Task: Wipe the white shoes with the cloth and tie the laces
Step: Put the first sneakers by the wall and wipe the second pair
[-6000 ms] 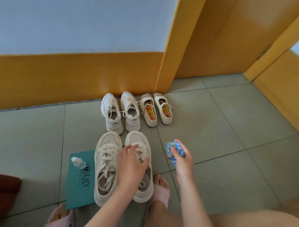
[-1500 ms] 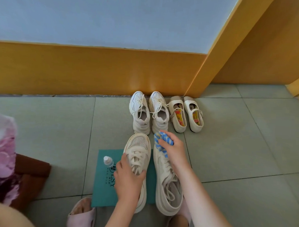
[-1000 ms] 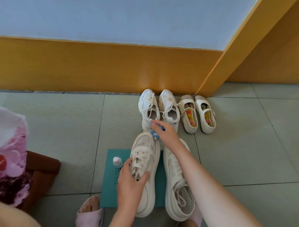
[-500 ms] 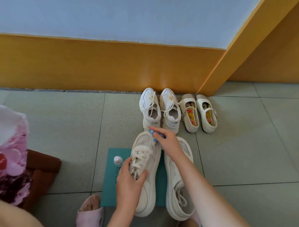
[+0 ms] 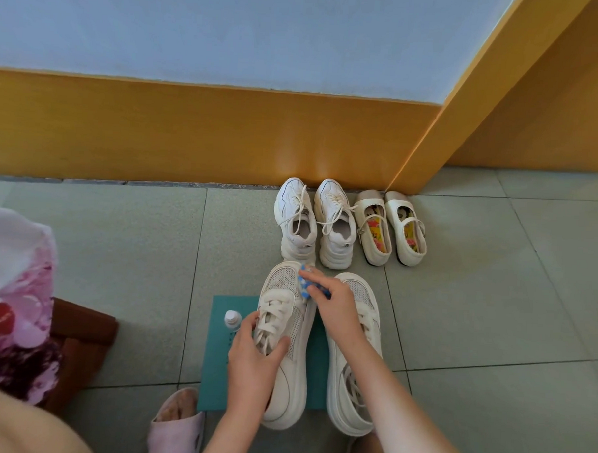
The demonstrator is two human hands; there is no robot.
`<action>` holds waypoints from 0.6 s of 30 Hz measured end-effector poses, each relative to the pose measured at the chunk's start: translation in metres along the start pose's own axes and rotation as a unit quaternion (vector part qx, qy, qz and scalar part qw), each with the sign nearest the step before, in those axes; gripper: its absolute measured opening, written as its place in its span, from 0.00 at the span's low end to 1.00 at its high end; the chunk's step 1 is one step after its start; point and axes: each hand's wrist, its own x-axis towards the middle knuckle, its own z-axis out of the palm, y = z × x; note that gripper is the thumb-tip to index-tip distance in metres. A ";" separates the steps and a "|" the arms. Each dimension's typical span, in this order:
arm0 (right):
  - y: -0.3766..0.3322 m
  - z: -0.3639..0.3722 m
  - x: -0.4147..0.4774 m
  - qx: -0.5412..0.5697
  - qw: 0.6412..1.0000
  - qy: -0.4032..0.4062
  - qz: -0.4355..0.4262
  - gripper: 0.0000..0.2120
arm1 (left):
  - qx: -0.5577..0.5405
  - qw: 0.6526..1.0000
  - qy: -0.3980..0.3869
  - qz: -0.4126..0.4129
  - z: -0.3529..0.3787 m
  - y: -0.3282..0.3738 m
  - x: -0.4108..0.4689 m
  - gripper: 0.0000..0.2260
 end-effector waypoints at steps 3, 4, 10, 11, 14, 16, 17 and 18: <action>-0.001 0.001 -0.006 0.000 1.000 0.011 0.003 0.16 | 0.001 1.000 0.004 0.003 0.000 -0.001 0.001 0.26; -0.001 0.001 -0.008 -0.002 1.000 0.015 0.004 0.16 | 0.000 1.000 0.004 0.003 0.000 -0.002 0.001 0.26; 0.005 0.000 -0.025 -0.001 1.000 0.014 0.022 0.16 | -0.008 1.000 0.004 0.007 0.001 -0.002 0.000 0.26; 0.005 -0.001 -0.027 -0.004 1.000 0.012 0.023 0.16 | -0.009 1.000 0.005 0.007 0.001 -0.002 0.000 0.26; 0.004 -0.003 -0.033 -0.001 1.000 0.003 0.028 0.16 | -0.007 1.000 0.003 0.010 0.001 -0.001 -0.001 0.27; 0.003 -0.003 -0.036 0.005 0.999 0.001 0.033 0.16 | -0.007 1.000 0.002 0.012 0.001 -0.001 0.000 0.26; 0.003 -0.003 -0.038 0.009 0.999 -0.001 0.038 0.16 | -0.007 1.000 0.002 0.014 0.001 -0.001 0.000 0.26; 0.002 -0.002 -0.039 0.011 0.999 -0.003 0.042 0.15 | -0.008 1.000 0.001 0.014 0.001 -0.002 0.000 0.26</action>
